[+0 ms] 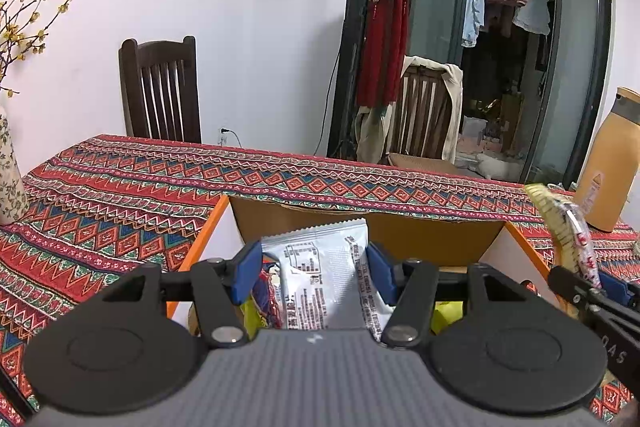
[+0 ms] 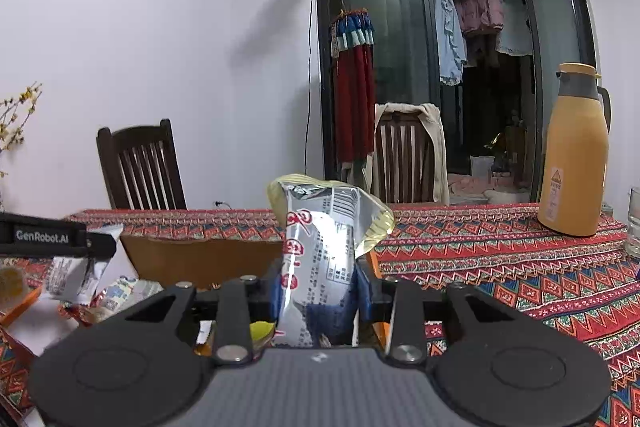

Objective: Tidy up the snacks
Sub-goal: 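Carry both packets over the orange box and open both grippers, then move both tools back over the snack heap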

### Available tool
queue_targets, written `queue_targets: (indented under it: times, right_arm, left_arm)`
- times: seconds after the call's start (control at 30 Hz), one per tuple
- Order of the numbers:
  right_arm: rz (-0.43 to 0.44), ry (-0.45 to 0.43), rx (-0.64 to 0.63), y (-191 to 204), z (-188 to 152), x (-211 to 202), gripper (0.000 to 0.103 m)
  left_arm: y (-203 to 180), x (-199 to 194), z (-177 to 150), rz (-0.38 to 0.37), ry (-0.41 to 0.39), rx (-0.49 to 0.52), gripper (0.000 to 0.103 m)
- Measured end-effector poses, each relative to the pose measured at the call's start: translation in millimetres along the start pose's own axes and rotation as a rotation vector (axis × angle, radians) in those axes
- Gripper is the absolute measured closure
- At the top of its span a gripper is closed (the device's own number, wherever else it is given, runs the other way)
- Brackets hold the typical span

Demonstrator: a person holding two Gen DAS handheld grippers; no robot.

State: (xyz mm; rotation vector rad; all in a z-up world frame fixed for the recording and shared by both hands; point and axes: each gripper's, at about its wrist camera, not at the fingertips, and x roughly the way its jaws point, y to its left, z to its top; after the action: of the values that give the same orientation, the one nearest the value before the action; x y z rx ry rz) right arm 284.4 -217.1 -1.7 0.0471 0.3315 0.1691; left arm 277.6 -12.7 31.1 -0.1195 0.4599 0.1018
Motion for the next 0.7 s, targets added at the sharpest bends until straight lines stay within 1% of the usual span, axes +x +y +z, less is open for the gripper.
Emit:
queue_targets:
  times: [0.03,0.1,0.13,0.17,0.2,0.23,0.27,0.3,0.33,0.53,0.7]
  right_arm:
    - [0.001,0.008,0.000,0.5,-0.9,0.9,0.065]
    - [-0.004,0.017,0.000,0.3,-1.5,1.9,0.055]
    - [-0.009,0.018,0.001,0.2,-1.8,1.8,0.046]
    - [-0.014,0.018,0.003,2.0,-1.6,-0.8,0.038]
    - [-0.013,0.019,0.008,1.1,-2.2,-1.4,0.034]
    - [-0.014,0.018,0.014,0.3,-2.8,-2.1,0.027]
    - [-0.018,0.017,0.018,-0.2,-2.7,-2.7,0.016]
    - [-0.022,0.015,0.022,-1.0,-2.8,-3.3,0.010]
    - [-0.026,0.012,0.029,-1.9,-2.9,-3.8,0.000]
    - [-0.035,-0.001,0.057,-5.9,-3.9,-6.7,0.000]
    - [-0.034,-0.010,0.055,-5.3,-2.9,-9.2,0.000]
  left_arm:
    - [0.9,1.6,0.1,0.001,0.003,0.001,0.043]
    - [2.9,3.3,-0.4,0.000,0.005,-0.001,0.043]
    - [2.9,2.9,-0.8,-0.001,0.005,-0.003,0.038]
    - [3.1,2.4,-0.8,-0.004,0.005,-0.006,0.027]
    - [3.6,0.8,-1.2,0.000,-0.004,-0.010,0.020]
    - [2.5,-1.5,-1.2,0.010,-0.016,-0.010,0.010]
    - [2.2,-3.4,-1.0,0.021,-0.025,-0.010,0.001]
    - [2.6,-6.0,-1.1,0.024,-0.036,-0.014,0.000]
    - [2.3,-7.8,-1.1,0.023,-0.042,-0.016,0.000]
    - [-0.9,-12.0,-2.5,0.020,-0.054,-0.008,0.000]
    - [1.7,-15.8,-0.1,0.022,-0.060,-0.025,0.000]
